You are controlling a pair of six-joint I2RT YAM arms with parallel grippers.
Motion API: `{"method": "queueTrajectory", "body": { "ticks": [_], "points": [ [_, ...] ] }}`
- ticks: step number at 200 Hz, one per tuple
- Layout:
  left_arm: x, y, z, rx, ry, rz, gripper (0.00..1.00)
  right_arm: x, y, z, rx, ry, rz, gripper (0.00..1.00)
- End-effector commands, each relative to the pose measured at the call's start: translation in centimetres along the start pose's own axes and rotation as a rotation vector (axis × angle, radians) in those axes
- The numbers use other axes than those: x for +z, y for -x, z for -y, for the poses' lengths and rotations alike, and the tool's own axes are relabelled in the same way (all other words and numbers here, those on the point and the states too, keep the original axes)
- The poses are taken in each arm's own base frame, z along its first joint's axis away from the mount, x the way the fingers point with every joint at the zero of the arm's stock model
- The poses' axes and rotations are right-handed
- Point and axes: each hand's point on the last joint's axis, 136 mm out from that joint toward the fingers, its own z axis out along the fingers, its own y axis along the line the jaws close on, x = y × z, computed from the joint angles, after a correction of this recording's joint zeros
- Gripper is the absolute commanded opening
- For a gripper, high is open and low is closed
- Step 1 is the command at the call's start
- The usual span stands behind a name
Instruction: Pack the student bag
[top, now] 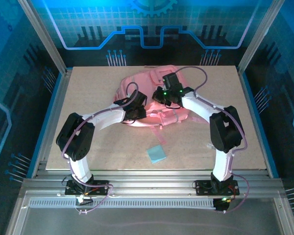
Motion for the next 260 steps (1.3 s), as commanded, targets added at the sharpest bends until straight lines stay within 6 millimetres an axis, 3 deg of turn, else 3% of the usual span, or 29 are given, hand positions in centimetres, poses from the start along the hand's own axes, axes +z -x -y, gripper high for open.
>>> {"method": "queueTrajectory", "body": {
  "ticks": [1,19,53,120,137,151,203,228,260],
  "points": [
    [-2.5,4.2,0.5,0.022,-0.026,0.133,0.41,-3.5,1.2,-3.4,-0.033,0.125,0.024,0.0],
    [-3.5,4.5,1.4,0.053,-0.06,0.124,0.52,-3.5,1.3,-3.1,-0.026,0.132,0.018,0.0],
    [-4.4,5.1,1.6,0.13,-0.055,0.158,0.54,-3.2,1.5,-3.2,-0.007,0.154,0.005,0.0],
    [-0.5,5.0,1.9,0.161,-0.012,0.106,0.47,-3.0,1.0,-4.0,0.011,0.209,-0.011,0.0],
    [0.3,5.0,1.9,0.153,-0.008,0.096,0.41,-3.2,0.9,-4.1,0.012,0.218,-0.016,0.0],
    [0.5,5.1,2.1,0.15,-0.014,0.096,0.3,-3.2,0.8,-4.1,0.01,0.216,-0.019,0.0],
    [-0.3,5.1,4.2,0.103,-0.134,0.073,0.0,-2.3,0.9,-2.3,0.051,0.186,-0.009,0.0],
    [-1.1,4.9,4.2,0.077,-0.159,0.064,0.0,-1.9,1.2,-0.7,0.074,0.162,-0.003,0.0],
    [-1.6,4.8,0.3,0.109,-0.1,-0.018,0.0,-2.4,2.4,1.8,0.041,0.111,0.013,0.0]
  ]
}}
